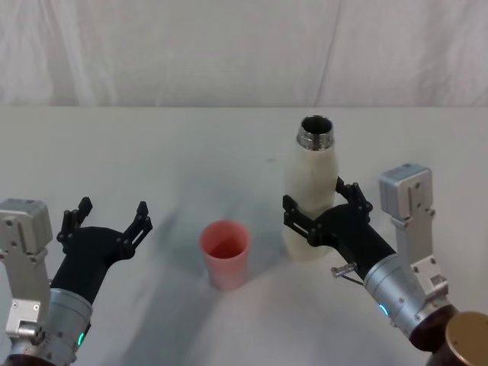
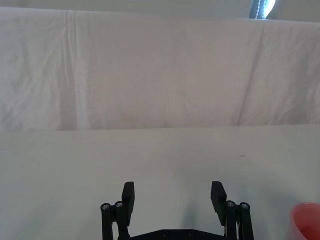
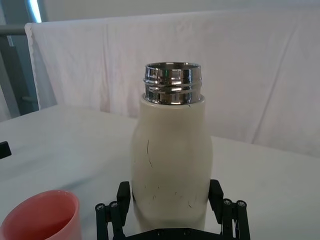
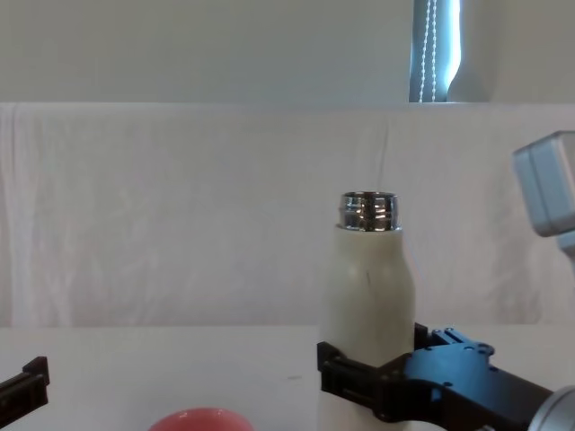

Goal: Grasp the thermos with one hand and pour water into the cup lid.

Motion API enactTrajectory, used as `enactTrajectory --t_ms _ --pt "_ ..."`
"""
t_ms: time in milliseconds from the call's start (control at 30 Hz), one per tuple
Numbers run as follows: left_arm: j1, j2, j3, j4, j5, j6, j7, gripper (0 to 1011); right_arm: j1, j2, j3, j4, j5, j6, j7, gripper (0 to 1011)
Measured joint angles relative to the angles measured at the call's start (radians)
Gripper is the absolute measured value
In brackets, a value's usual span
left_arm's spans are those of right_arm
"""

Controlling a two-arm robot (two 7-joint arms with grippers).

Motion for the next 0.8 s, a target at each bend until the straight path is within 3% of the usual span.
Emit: enactTrajectory --t_ms 800 --pt "0.0 0.0 0.0 0.0 0.0 0.0 0.0 1001 -0.111 0.031 0.054 -0.118 0.013 -0.023 -0.012 1001"
